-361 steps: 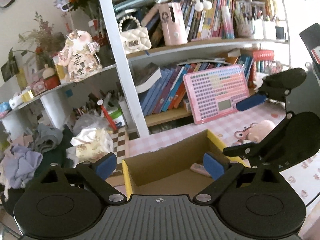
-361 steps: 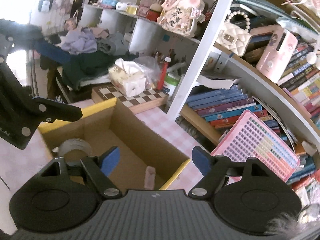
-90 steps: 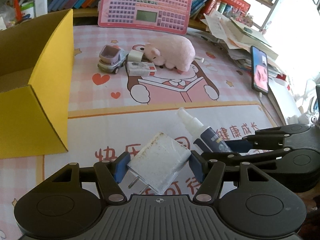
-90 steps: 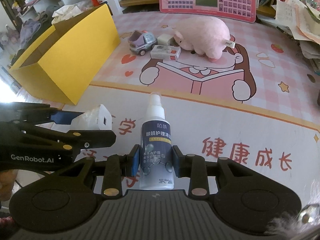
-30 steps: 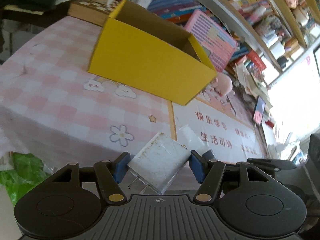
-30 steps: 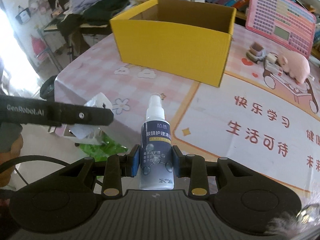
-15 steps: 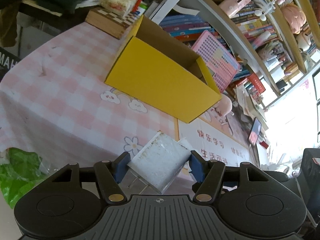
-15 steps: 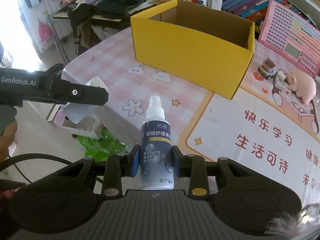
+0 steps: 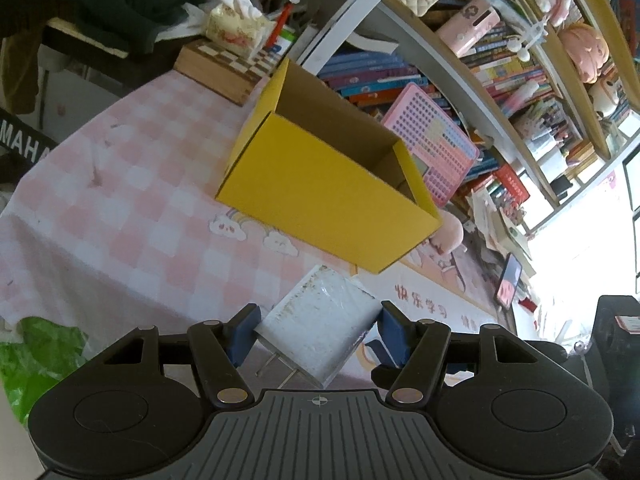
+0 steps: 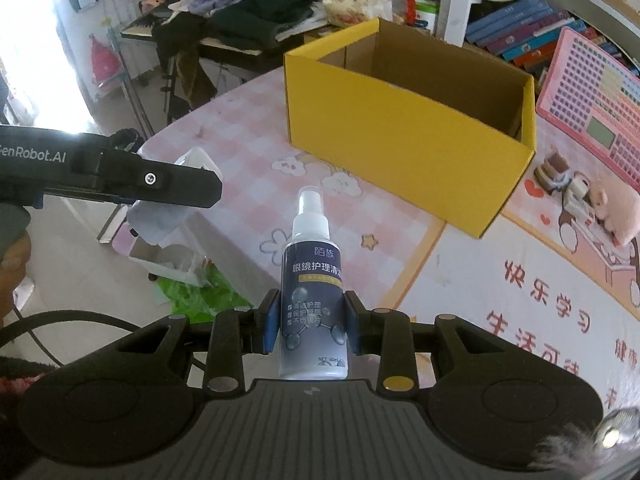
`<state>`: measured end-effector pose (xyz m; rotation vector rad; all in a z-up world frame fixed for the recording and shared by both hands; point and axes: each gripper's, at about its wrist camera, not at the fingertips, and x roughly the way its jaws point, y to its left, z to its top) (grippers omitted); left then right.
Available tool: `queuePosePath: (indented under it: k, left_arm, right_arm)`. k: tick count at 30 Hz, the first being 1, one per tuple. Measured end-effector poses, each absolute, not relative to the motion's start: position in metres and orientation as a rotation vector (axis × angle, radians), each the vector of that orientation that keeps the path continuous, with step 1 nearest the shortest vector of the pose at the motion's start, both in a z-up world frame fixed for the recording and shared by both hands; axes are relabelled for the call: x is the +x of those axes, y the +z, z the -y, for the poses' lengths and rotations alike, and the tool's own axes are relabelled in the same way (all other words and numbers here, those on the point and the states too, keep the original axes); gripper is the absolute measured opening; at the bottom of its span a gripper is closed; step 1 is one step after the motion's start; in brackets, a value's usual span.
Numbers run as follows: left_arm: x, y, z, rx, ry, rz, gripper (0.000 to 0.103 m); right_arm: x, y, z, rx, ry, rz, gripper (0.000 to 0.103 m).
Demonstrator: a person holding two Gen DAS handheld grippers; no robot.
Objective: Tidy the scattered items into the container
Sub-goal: 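Lower both held items over and into the yellow box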
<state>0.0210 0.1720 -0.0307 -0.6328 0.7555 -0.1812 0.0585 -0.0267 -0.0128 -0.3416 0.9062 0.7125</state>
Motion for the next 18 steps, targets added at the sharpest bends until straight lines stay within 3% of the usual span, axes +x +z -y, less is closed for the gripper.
queuePosePath:
  k: [18]
  left_arm:
    - [0.094, 0.040, -0.170, -0.606, -0.229, -0.580, 0.064]
  right_arm:
    - [0.140, 0.058, 0.023, -0.289, 0.779, -0.697, 0.031]
